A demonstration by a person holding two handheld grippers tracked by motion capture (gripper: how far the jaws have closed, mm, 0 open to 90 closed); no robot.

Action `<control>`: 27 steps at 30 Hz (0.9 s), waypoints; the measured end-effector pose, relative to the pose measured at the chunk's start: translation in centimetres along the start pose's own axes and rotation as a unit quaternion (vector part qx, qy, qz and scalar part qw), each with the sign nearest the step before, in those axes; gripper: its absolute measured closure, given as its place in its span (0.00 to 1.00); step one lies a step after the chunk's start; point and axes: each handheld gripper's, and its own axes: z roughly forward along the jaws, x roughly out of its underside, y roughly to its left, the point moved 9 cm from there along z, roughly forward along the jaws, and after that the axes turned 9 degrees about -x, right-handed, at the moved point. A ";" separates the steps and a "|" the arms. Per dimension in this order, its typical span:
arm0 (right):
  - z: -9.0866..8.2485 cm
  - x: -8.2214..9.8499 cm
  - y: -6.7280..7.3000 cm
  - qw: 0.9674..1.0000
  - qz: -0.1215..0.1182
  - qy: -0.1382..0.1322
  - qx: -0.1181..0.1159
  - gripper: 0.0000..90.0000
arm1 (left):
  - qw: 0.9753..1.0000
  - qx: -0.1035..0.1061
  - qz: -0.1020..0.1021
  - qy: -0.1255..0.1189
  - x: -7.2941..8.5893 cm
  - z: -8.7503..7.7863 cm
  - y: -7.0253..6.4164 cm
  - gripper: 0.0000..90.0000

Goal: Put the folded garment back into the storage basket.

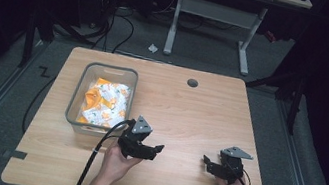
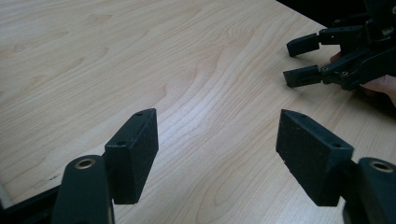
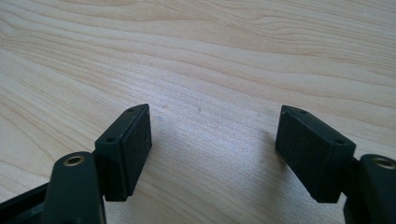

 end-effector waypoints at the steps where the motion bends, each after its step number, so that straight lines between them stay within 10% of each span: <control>1: 0.0 0.0 0.0 1.000 0.000 0.000 0.000 0.30 | 1.000 0.003 0.001 0.003 0.1 0.2 -0.2 0.33; 27: 0.0 0.0 0.0 1.000 0.000 0.000 0.000 0.30 | 1.000 0.022 -0.003 0.015 1.3 2.5 -1.4 0.31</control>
